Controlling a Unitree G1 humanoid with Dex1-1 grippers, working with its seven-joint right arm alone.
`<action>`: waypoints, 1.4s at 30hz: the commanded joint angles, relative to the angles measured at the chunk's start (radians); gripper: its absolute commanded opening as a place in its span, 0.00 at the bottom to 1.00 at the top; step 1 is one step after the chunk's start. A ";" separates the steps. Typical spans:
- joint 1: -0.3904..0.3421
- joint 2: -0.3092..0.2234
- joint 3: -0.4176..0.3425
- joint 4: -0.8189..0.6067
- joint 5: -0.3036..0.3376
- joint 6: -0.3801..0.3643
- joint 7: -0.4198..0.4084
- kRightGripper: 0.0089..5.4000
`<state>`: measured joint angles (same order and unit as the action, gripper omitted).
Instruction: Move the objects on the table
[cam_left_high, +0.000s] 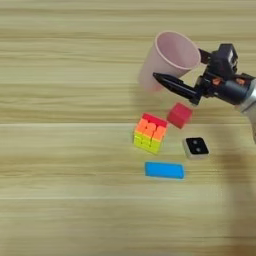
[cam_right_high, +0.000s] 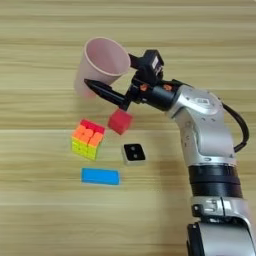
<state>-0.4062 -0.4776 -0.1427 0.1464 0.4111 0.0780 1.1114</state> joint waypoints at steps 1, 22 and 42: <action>-0.056 -0.090 -0.056 0.019 -0.012 -0.046 -0.014 0.82; -0.122 -0.274 -0.129 0.527 -0.124 -0.283 0.022 0.82; -0.181 -0.267 -0.053 0.868 -0.300 -0.477 -0.047 0.82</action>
<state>-0.5053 -0.6939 -0.1931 1.0293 0.1182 -0.3704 1.1001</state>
